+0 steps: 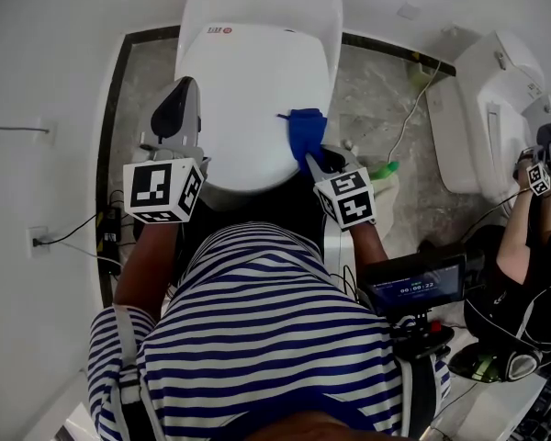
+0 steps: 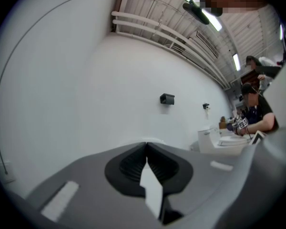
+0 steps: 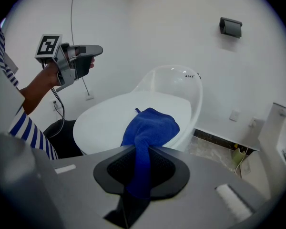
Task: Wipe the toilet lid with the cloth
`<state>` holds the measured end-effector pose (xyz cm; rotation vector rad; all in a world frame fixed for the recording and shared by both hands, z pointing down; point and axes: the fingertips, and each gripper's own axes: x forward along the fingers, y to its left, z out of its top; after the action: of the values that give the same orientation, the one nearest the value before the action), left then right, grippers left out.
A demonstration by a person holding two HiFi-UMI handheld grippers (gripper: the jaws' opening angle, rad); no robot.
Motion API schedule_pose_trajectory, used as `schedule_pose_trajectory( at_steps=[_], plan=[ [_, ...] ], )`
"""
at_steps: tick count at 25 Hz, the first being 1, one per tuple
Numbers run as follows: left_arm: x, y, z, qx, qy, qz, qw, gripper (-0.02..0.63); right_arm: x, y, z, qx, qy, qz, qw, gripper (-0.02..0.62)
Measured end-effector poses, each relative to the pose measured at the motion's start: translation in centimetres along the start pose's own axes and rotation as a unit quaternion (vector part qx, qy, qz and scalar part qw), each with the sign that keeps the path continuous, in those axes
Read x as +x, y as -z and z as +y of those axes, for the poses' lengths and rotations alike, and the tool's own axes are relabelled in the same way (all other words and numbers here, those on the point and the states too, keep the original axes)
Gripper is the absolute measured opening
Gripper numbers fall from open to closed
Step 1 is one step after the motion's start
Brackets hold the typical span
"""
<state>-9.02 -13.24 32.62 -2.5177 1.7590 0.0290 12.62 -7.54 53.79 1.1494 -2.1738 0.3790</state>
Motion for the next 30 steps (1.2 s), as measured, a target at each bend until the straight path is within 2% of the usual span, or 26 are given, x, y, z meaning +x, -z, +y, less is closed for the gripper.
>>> schedule_pose_trajectory(
  at_steps=[4, 8, 12, 16, 21, 25, 30],
  plan=[
    [-0.2, -0.2, 0.4, 0.0, -0.003, -0.001, 1.0, 0.003, -0.6, -1.7, 0.6, -0.017, -0.003, -0.016, 1.0, 0.064],
    [-0.7, -0.4, 1.2, 0.0, -0.013, -0.002, 0.9999, 0.003, -1.0, -7.0, 4.0, -0.058, -0.038, -0.066, 0.995, 0.064],
    [-1.3, -1.0, 2.3, 0.003, -0.026, -0.003, 0.9997, 0.003, -0.2, -11.6, 9.3, -0.117, -0.091, -0.097, 0.984, 0.064],
    [-2.2, -1.4, 4.0, 0.004, -0.046, -0.003, 0.9989, 0.003, 1.3, -14.1, 15.4, -0.18, -0.144, -0.108, 0.967, 0.064],
    [-3.1, -1.7, 6.0, 0.006, -0.07, -0.003, 0.9975, 0.003, 3.4, -14.6, 20.7, -0.223, -0.185, -0.099, 0.952, 0.066],
    [-3.7, -1.8, 7.0, 0.004, -0.076, -0.001, 0.9971, 0.003, 4.7, -14.0, 22.6, -0.234, -0.194, -0.081, 0.949, 0.066],
    [-3.6, -1.8, 6.9, 0.001, -0.076, 0.001, 0.9971, 0.003, 5.8, -12.2, 22.9, -0.25, -0.187, -0.052, 0.948, 0.064]
  ],
)
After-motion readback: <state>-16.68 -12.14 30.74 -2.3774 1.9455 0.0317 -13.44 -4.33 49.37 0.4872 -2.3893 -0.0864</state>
